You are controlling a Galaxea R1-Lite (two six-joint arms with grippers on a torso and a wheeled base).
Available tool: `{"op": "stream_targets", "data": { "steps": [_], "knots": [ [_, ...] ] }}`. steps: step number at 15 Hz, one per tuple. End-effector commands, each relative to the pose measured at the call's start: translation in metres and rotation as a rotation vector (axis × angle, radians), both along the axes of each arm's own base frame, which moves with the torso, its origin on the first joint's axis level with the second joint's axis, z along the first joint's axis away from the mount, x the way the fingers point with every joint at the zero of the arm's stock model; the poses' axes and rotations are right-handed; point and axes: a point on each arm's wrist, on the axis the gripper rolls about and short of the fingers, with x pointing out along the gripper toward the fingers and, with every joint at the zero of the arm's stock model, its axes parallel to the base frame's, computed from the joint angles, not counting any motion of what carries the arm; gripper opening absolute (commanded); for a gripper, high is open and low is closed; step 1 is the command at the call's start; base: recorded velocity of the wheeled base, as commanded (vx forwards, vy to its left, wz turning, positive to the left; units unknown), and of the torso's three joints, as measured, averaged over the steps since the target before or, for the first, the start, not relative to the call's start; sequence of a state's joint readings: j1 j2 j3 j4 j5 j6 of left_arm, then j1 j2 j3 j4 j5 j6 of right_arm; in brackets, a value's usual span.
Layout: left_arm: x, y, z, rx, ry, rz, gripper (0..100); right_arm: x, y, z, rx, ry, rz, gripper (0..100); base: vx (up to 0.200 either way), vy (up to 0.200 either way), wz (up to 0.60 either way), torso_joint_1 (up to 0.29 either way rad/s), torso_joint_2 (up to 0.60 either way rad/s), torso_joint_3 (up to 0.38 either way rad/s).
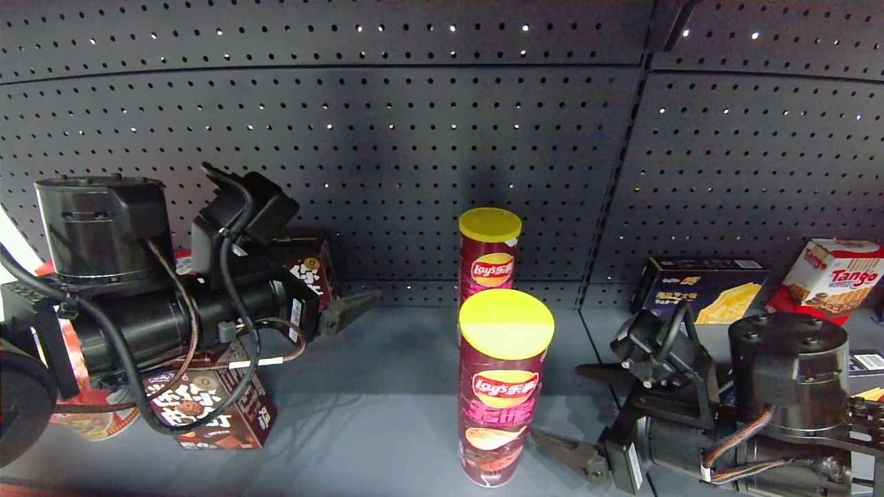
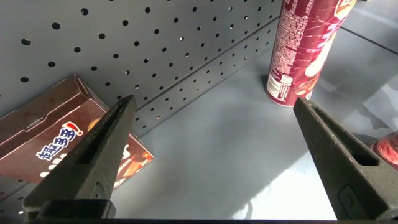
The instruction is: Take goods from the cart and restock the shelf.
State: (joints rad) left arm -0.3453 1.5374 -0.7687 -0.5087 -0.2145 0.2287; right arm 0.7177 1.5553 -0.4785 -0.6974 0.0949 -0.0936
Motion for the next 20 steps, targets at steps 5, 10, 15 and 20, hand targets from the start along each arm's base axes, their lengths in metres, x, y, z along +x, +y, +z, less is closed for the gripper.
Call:
{"op": "stream_targets", "data": {
  "steps": [5, 10, 15, 20],
  "knots": [
    [-0.0002, 0.0006, 0.0005, -0.001, -0.002, 0.001, 100, 0.0007, -0.0008, -0.0007, -0.002, 0.002, -0.004, 100, 0.0, 0.0, 0.0, 0.0, 0.0, 0.0],
    [0.0001, 0.0004, 0.0001, 0.0, -0.001, 0.001, 100, 0.003, -0.0012, 0.0015, 0.004, -0.005, -0.012, 100, 0.0, 0.0, 0.0, 0.0, 0.0, 0.0],
    [0.0006, 0.0033, 0.0001, 0.0, -0.001, 0.012, 100, 0.0089, 0.0018, 0.0038, 0.01, -0.012, -0.018, 100, 0.0, 0.0, 0.0, 0.0, 0.0, 0.0],
    [0.0005, 0.0033, -0.0003, 0.0, 0.001, 0.012, 100, 0.0056, -0.002, 0.0032, 0.009, -0.011, -0.022, 100, 0.0, 0.0, 0.0, 0.0, 0.0, 0.0]
  ]
}}
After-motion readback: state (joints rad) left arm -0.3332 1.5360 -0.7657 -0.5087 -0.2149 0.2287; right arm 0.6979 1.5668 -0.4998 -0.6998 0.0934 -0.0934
